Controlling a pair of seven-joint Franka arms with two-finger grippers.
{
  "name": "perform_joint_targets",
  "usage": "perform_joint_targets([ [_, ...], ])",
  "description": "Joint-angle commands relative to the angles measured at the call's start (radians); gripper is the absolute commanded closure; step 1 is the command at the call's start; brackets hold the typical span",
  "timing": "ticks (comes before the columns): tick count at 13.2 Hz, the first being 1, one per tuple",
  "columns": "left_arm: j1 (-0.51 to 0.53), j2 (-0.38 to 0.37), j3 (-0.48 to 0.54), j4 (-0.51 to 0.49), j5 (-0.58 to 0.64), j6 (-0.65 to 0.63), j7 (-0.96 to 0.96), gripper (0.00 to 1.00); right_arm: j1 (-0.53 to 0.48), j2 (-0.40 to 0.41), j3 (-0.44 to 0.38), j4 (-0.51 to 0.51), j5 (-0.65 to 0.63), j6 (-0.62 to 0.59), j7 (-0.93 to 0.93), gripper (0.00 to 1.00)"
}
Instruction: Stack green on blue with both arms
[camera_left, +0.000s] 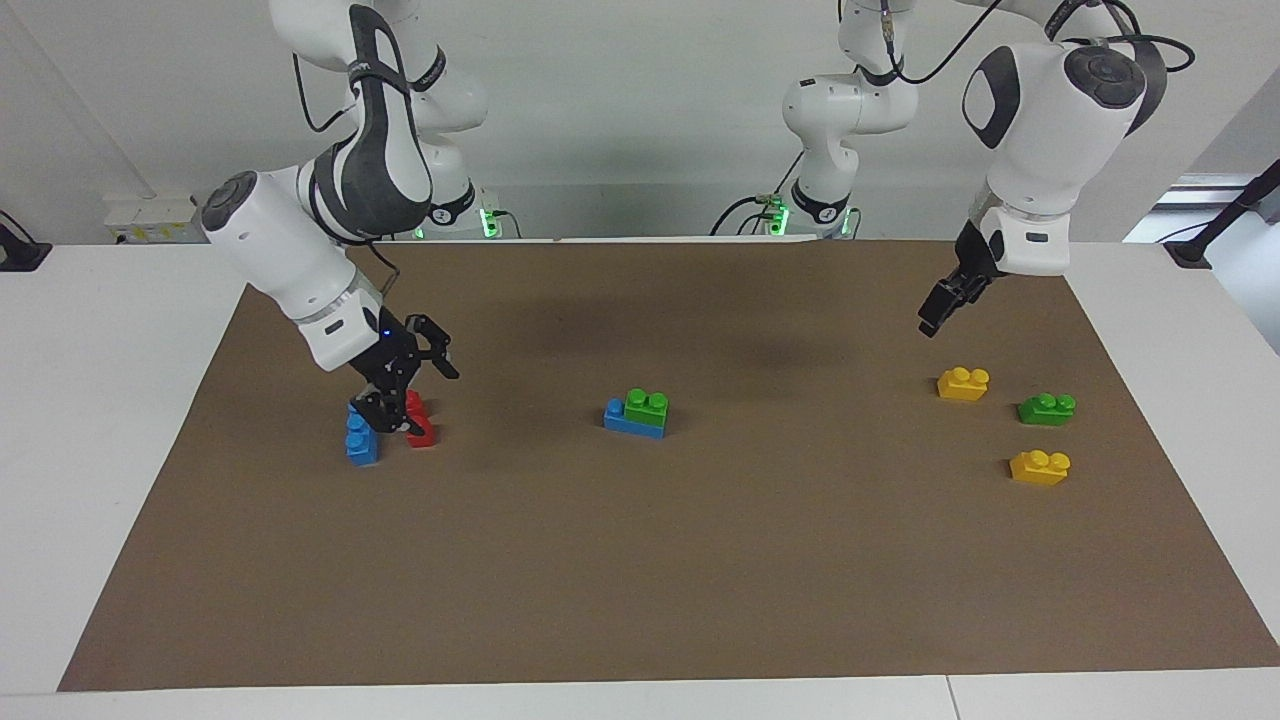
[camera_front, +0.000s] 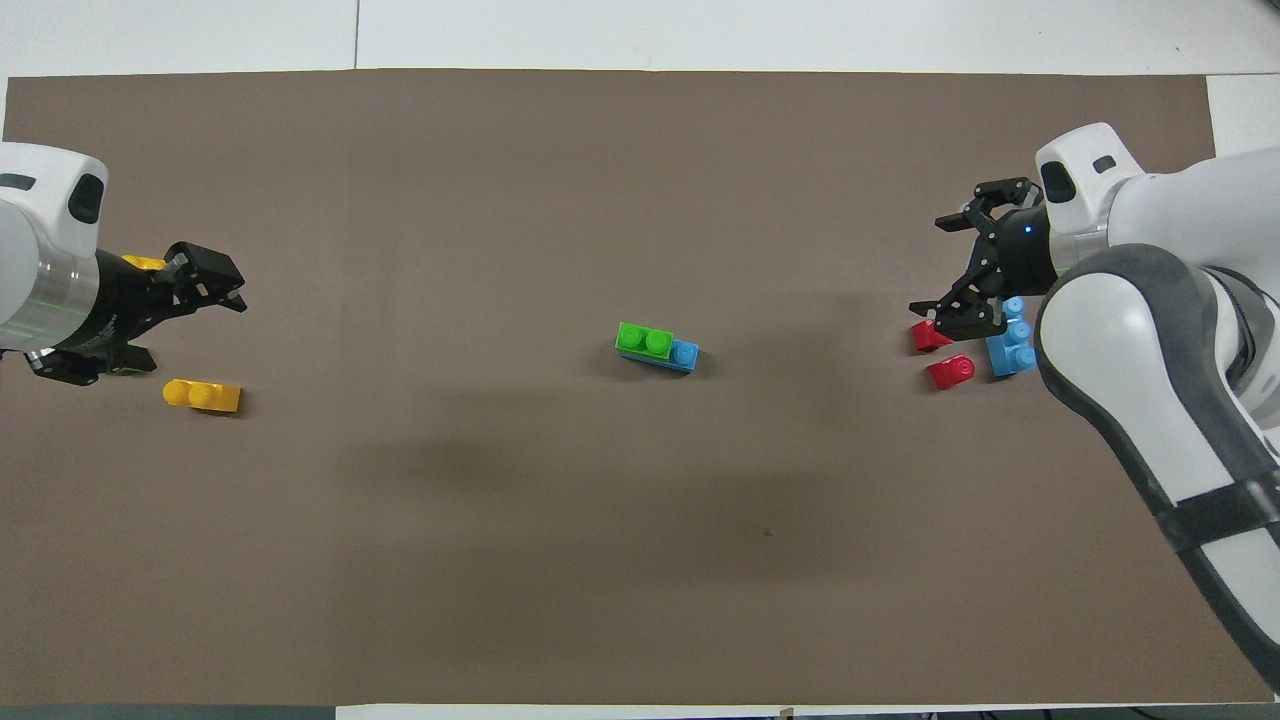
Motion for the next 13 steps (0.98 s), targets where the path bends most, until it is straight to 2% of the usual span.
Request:
perform_joint_targets([
  [1, 0.017, -0.006, -0.004, 0.026, -0.017, -0.039, 0.153, 0.00, -0.029, -0.071, 0.011, -0.006, -0.114, -0.099, 0.241, 0.00],
  [3, 0.017, -0.004, -0.001, 0.038, -0.014, -0.043, 0.247, 0.00, -0.029, -0.121, 0.011, -0.006, -0.189, -0.183, 0.458, 0.00],
  [5, 0.022, 0.002, 0.002, 0.072, -0.012, -0.078, 0.353, 0.00, -0.028, -0.166, 0.012, -0.006, -0.214, -0.286, 0.659, 0.00],
  [8, 0.031, 0.007, 0.012, 0.093, -0.011, -0.114, 0.445, 0.00, -0.032, -0.212, 0.012, -0.007, -0.220, -0.412, 0.865, 0.00],
  [11, 0.033, 0.014, 0.012, 0.150, -0.011, -0.176, 0.453, 0.00, -0.032, -0.259, 0.012, -0.013, -0.254, -0.489, 1.008, 0.00],
  [13, 0.033, 0.033, 0.012, 0.193, -0.006, -0.223, 0.506, 0.00, -0.032, -0.267, 0.009, -0.010, -0.341, -0.509, 1.042, 0.00],
])
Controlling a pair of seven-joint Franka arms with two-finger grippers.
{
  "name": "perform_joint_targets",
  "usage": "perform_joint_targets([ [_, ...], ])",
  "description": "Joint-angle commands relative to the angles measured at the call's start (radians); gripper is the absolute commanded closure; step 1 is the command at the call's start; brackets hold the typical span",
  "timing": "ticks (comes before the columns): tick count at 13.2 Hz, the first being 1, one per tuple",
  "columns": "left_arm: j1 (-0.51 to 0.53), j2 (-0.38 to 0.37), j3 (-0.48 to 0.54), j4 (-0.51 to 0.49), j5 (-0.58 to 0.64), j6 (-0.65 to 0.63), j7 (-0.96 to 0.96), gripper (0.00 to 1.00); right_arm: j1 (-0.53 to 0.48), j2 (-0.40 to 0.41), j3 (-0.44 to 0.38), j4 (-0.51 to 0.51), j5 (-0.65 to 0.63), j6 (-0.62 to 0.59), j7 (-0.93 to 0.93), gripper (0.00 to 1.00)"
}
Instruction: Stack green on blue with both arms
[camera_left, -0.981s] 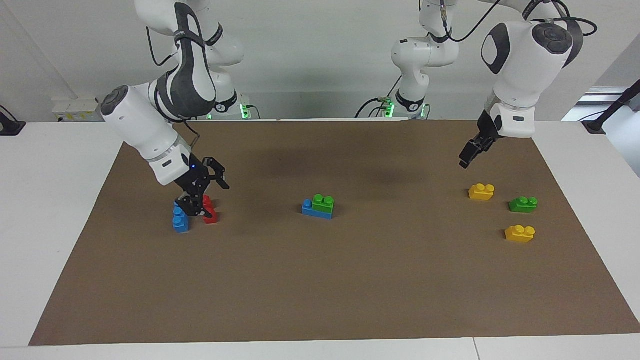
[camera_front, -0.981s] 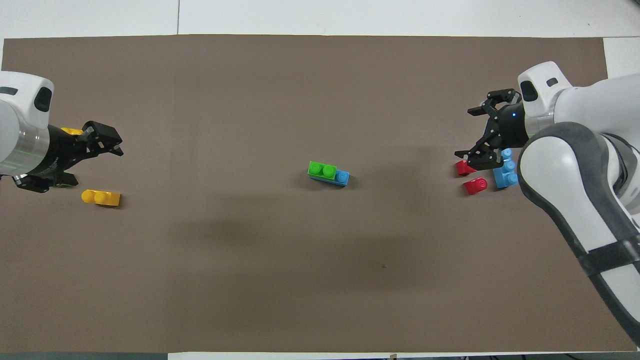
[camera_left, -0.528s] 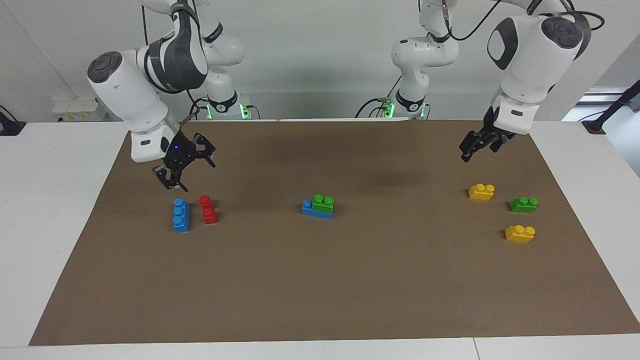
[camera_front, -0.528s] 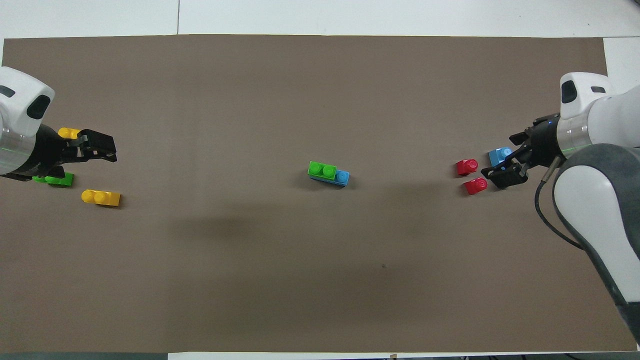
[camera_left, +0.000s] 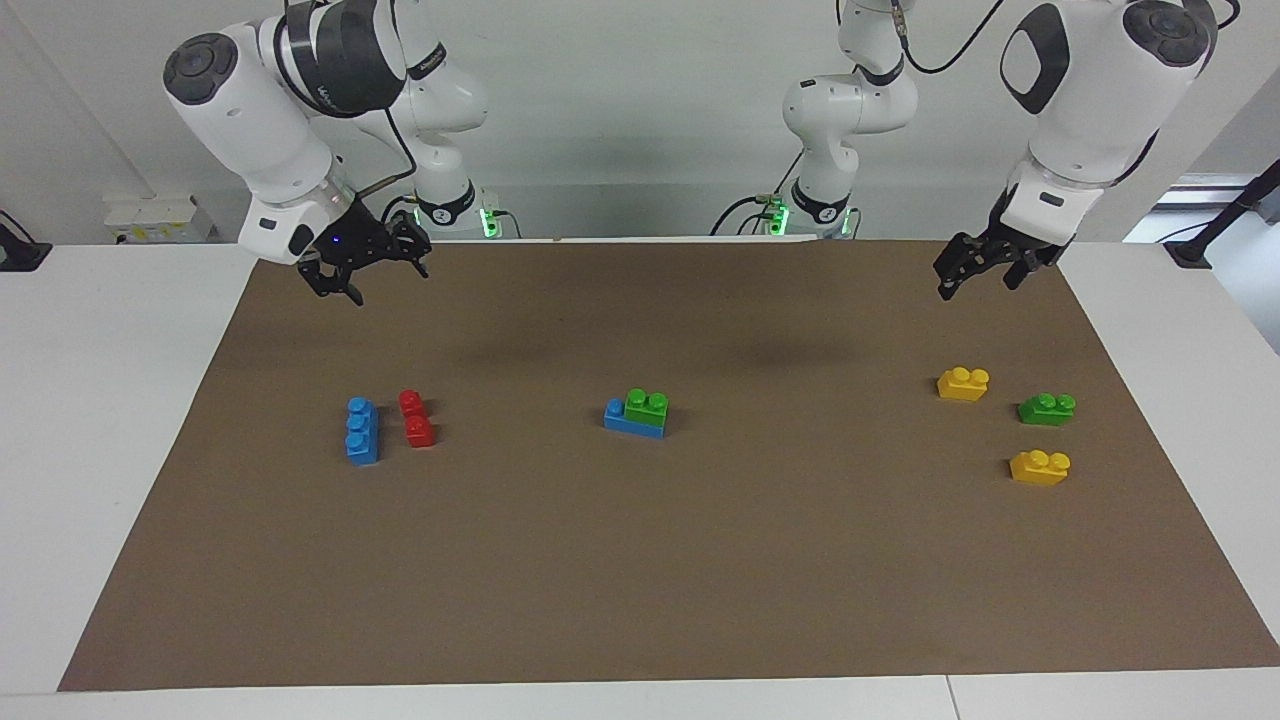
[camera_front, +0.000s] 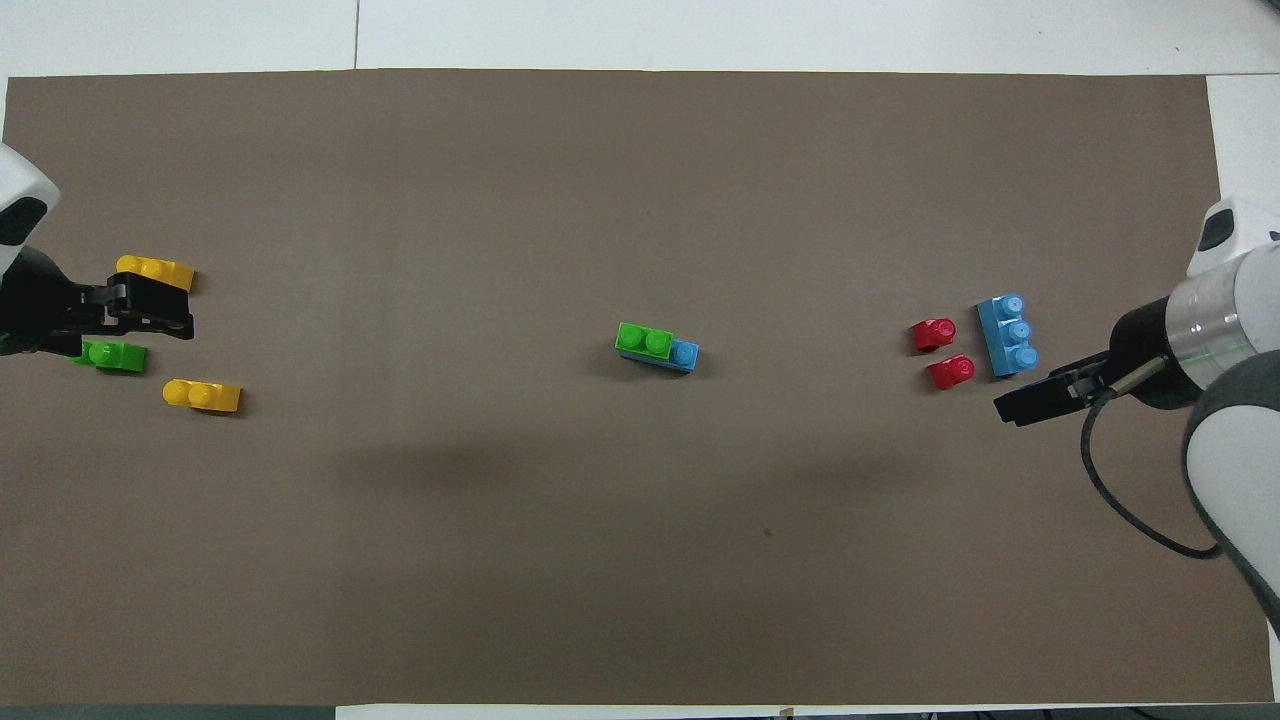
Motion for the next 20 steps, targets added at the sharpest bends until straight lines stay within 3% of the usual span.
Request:
perform_joint_targets([
  [1, 0.010, 0.030, -0.003, 0.073, -0.006, -0.065, 0.077, 0.00, -0.013, -0.022, 0.003, -0.015, -0.092, -0.012, 0.041, 0.00],
  [6, 0.008, 0.030, -0.003, 0.082, -0.016, -0.097, 0.081, 0.00, -0.050, -0.008, -0.021, 0.035, -0.090, 0.045, 0.071, 0.00],
  [11, 0.022, 0.033, -0.006, 0.096, -0.027, -0.119, 0.075, 0.00, -0.038, 0.166, -0.023, 0.262, -0.126, -0.027, 0.139, 0.00],
  [20, 0.024, 0.047, -0.006, 0.137, -0.035, -0.111, 0.075, 0.00, -0.001, 0.216, -0.046, 0.377, -0.113, -0.084, 0.225, 0.00],
])
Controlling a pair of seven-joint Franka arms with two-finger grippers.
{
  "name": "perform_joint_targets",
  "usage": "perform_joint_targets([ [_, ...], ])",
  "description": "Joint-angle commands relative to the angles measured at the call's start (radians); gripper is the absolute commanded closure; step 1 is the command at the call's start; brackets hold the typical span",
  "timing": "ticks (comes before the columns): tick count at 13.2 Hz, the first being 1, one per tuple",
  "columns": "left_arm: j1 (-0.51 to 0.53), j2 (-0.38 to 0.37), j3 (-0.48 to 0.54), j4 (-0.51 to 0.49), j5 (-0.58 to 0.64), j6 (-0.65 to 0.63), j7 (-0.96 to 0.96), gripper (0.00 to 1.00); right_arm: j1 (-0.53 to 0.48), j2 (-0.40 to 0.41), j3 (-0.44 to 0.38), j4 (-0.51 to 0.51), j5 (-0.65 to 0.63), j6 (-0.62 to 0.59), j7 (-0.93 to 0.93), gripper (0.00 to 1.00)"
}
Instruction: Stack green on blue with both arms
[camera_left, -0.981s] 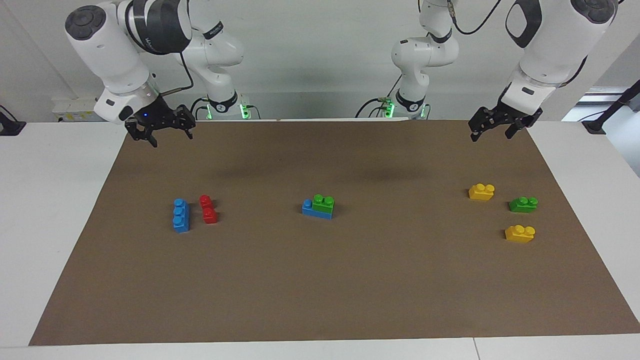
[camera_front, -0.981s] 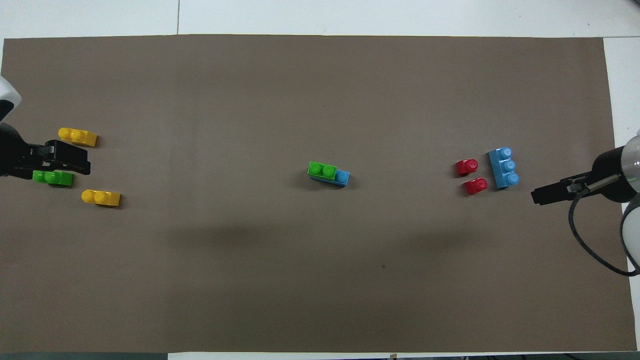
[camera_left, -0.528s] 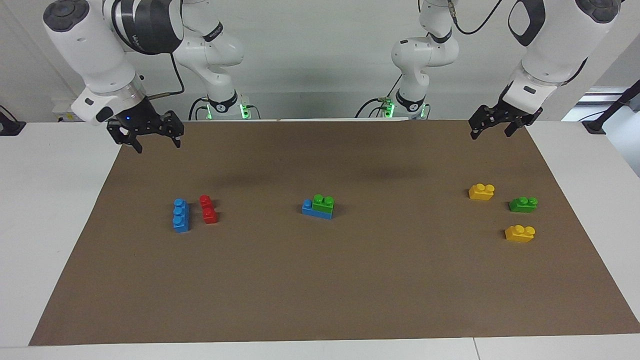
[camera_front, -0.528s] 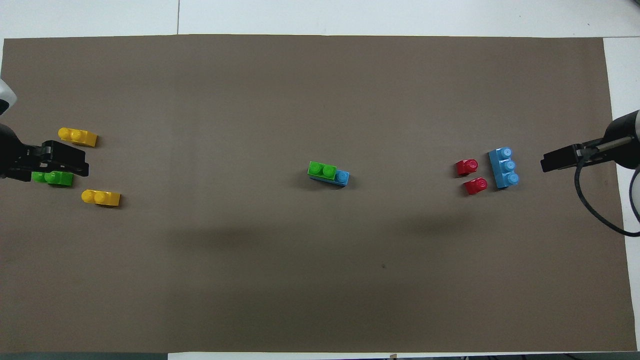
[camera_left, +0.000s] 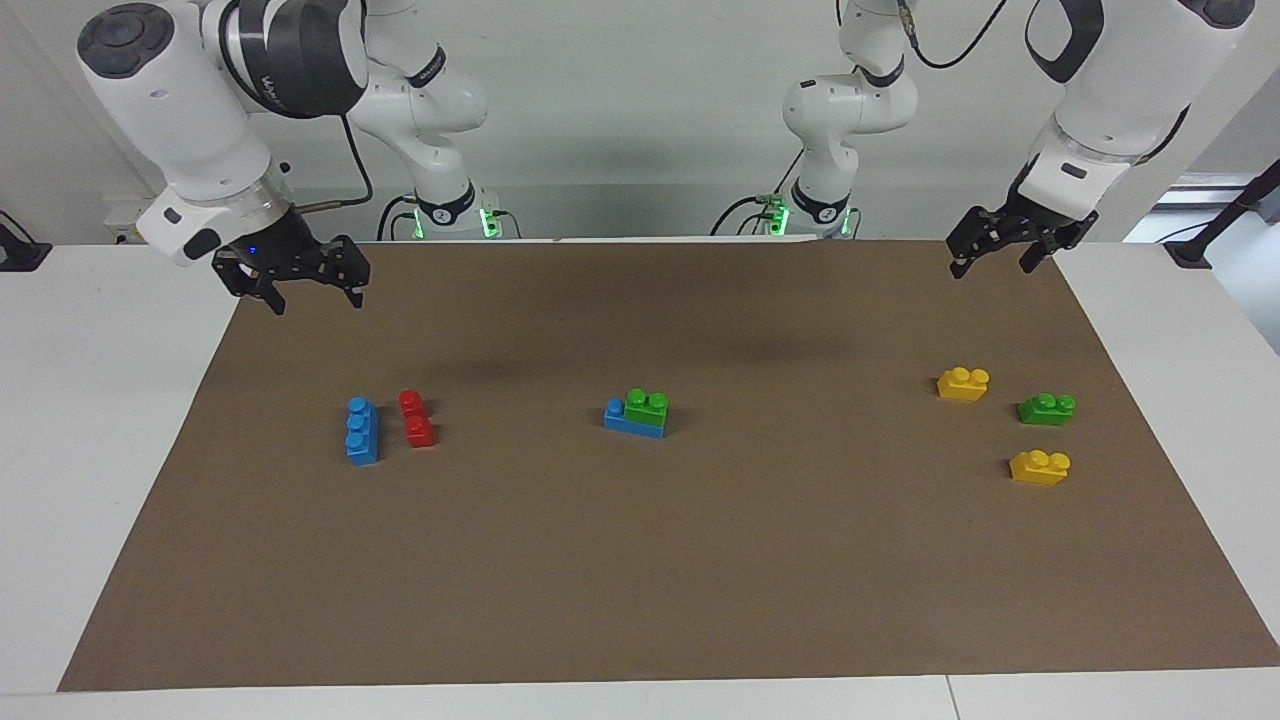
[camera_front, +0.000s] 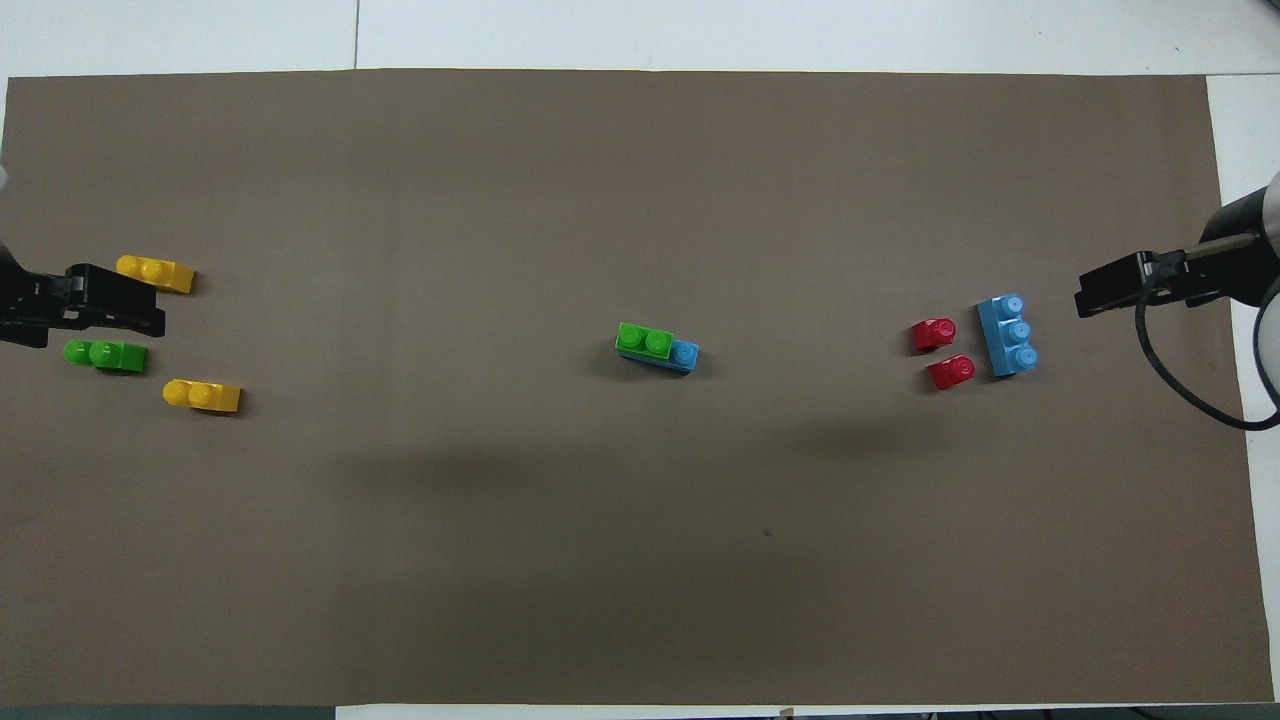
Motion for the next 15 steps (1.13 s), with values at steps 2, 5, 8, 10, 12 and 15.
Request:
perform_joint_targets([
  [2, 0.027, 0.018, -0.007, 0.031, -0.025, -0.022, 0.011, 0.00, 0.015, 0.032, -0.014, 0.062, -0.005, -0.037, 0.022, 0.00],
  [5, 0.026, 0.015, -0.007, 0.025, -0.024, -0.022, 0.012, 0.00, 0.023, 0.039, -0.040, 0.085, -0.004, -0.047, 0.026, 0.00],
  [8, 0.027, 0.015, -0.006, 0.023, -0.024, -0.007, 0.011, 0.00, 0.029, 0.040, -0.043, 0.085, -0.004, -0.044, 0.025, 0.00],
  [10, 0.026, 0.014, -0.006, 0.014, -0.024, -0.007, 0.011, 0.00, 0.029, 0.040, -0.043, 0.085, -0.004, -0.041, 0.026, 0.00],
  [12, 0.026, 0.014, -0.006, 0.017, -0.024, -0.007, 0.011, 0.00, 0.029, 0.040, -0.043, 0.085, -0.004, -0.041, 0.026, 0.00],
  [15, 0.024, 0.012, -0.006, 0.017, -0.024, -0.008, 0.011, 0.00, 0.029, 0.040, -0.042, 0.085, -0.004, -0.040, 0.026, 0.00],
])
